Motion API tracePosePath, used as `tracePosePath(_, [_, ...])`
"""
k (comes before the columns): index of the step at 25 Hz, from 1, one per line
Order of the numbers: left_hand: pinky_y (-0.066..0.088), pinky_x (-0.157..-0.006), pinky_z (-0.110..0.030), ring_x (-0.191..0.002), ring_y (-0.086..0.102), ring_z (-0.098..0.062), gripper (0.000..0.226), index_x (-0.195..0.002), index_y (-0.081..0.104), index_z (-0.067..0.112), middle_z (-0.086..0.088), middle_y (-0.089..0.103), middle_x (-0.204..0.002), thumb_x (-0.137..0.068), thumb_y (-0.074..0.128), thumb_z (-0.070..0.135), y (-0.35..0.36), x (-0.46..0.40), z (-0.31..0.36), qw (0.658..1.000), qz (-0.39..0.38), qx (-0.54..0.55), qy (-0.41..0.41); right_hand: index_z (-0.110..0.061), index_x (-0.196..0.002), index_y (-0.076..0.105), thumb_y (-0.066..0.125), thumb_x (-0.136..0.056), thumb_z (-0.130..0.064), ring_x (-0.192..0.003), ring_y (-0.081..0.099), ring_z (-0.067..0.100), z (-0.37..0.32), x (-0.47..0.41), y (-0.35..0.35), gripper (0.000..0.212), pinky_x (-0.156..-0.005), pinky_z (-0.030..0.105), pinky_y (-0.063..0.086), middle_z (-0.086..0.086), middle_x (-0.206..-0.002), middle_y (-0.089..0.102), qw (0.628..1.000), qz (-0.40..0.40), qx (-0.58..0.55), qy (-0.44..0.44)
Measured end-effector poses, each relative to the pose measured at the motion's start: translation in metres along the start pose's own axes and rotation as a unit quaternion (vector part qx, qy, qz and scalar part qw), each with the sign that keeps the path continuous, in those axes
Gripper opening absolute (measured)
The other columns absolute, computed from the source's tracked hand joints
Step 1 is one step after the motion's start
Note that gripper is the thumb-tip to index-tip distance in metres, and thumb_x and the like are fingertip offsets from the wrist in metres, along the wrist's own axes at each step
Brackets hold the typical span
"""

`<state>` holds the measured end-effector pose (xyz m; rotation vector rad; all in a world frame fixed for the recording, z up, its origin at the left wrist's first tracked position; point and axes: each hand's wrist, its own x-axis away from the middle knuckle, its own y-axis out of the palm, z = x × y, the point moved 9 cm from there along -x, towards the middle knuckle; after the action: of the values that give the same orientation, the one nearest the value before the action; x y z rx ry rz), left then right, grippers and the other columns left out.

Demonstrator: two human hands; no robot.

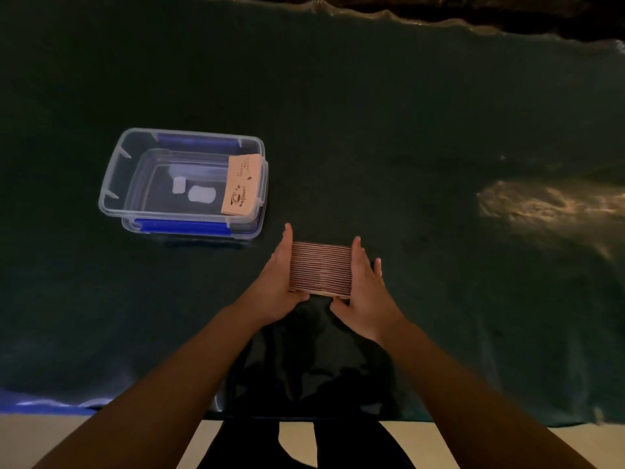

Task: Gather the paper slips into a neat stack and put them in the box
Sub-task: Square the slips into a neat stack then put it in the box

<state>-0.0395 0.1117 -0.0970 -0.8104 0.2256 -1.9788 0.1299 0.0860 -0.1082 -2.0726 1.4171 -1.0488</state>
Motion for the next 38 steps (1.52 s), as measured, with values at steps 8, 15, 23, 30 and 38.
tracePosePath(8, [0.039,-0.122,-0.049,-0.15,0.039,-0.022,0.112,-0.162,0.024,0.032,-0.001,0.04,-0.161,-0.074,0.092,0.013,-0.014,-0.001,-0.004,1.0,0.01,-0.02,0.013,-0.033,-0.16,0.018,0.082,-0.075,-0.035,-0.148,0.039,0.023,0.005,-0.002,-0.012,0.107,-0.125,0.046,0.033,-0.001,-0.158,0.038,0.999,0.004,-0.043,-0.003])
tracePosePath(15, [0.051,-0.106,-0.029,-0.122,0.062,0.005,0.091,-0.127,0.052,0.052,0.024,0.067,-0.129,-0.055,0.101,0.023,-0.034,0.015,0.004,0.993,0.005,0.119,-0.006,-0.06,-0.127,0.039,0.095,-0.059,-0.034,-0.116,0.061,0.0,0.001,0.009,-0.036,0.092,-0.083,0.02,0.055,-0.022,-0.129,0.056,0.976,-0.044,-0.211,0.038])
tracePosePath(23, [0.065,-0.085,-0.042,-0.115,0.074,-0.024,0.089,-0.135,0.059,0.026,-0.003,0.078,-0.117,-0.055,0.095,0.011,-0.045,0.032,0.062,0.897,0.053,0.44,0.01,-0.025,-0.129,0.053,0.099,-0.05,-0.019,-0.12,0.071,0.019,-0.039,0.019,-0.054,0.091,-0.089,0.038,0.064,0.003,-0.13,0.071,0.876,-0.063,-0.476,0.054])
tracePosePath(30, [0.065,-0.078,-0.034,-0.111,0.077,-0.025,0.066,-0.133,0.061,0.017,-0.007,0.08,-0.116,-0.071,0.084,0.011,-0.052,0.058,0.089,0.87,0.109,0.48,0.02,-0.021,-0.134,0.057,0.097,-0.054,-0.031,-0.116,0.075,0.021,-0.09,0.032,-0.058,0.09,-0.104,0.047,0.06,0.001,-0.128,0.077,0.845,-0.113,-0.515,0.091])
tracePosePath(38, [0.063,-0.087,-0.042,-0.113,0.076,-0.03,0.063,-0.133,0.063,0.017,-0.008,0.081,-0.114,-0.074,0.081,0.029,-0.136,0.078,0.057,0.883,0.128,0.452,0.007,-0.025,-0.131,0.064,0.078,-0.085,-0.056,-0.1,0.081,0.013,-0.177,-0.003,-0.055,0.057,-0.091,0.038,0.064,-0.007,-0.104,0.085,0.885,-0.08,-0.451,0.085])
